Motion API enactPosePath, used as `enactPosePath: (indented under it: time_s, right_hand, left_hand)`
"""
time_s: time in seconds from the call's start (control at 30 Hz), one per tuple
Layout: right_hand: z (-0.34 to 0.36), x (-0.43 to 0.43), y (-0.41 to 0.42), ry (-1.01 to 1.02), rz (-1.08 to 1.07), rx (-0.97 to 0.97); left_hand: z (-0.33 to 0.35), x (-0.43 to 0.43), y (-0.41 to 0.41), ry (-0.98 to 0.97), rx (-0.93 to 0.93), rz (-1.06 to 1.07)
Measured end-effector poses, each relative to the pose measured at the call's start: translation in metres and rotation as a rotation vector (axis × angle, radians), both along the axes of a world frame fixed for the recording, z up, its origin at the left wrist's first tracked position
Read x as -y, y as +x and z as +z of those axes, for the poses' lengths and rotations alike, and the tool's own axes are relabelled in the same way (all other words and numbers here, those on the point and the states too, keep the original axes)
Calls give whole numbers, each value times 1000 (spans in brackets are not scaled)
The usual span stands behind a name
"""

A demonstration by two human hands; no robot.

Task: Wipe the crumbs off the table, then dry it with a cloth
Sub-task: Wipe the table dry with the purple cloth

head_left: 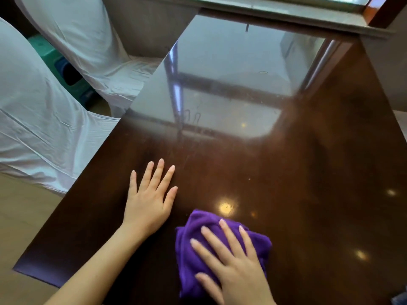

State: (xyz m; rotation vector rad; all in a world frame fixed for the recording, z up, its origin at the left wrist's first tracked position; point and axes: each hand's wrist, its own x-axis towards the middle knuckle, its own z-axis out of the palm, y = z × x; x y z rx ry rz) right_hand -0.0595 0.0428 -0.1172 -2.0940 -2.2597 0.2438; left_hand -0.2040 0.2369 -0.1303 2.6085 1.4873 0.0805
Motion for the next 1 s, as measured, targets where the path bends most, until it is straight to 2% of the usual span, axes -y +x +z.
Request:
enactPosePath:
  time_s: [0.1,0.23,0.37,0.47,0.57,0.67,0.73,0.8,0.93,1.0]
  right_hand:
    - [3,-42,23,54,-159,-33]
    - [2,-143,66,53,-316,-33]
    - [0,-258,87,41,-350,-40]
    - [1,-315,70,28,-332,-69]
    - [0,-327,38,31,-214,-65]
    - [-5,-300,16,66,-14,-46]
    - [-6,-283,21,85,47,-42]
    - [-5,-284,32,90,35,-47]
    - [-3,-310,39,94,-167,-51]
    - [-7,-307,35,100,-192,-38]
  left_hand:
    - [0,0,-22,-7,-1,31]
    - [3,3,-34,-5,20,32]
    - [3,4,-34,21,9,19]
    - [-1,2,-36,29,8,13]
    - [-3,0,-36,41,3,4]
    - [-3,0,-38,40,-1,-1]
    - [-2,0,-36,36,-1,0]
    - [-2,0,-37,33,2,-6]
    - [-5,1,-37,44,10,-7]
    - [-6,1,-38,50,14,-5]
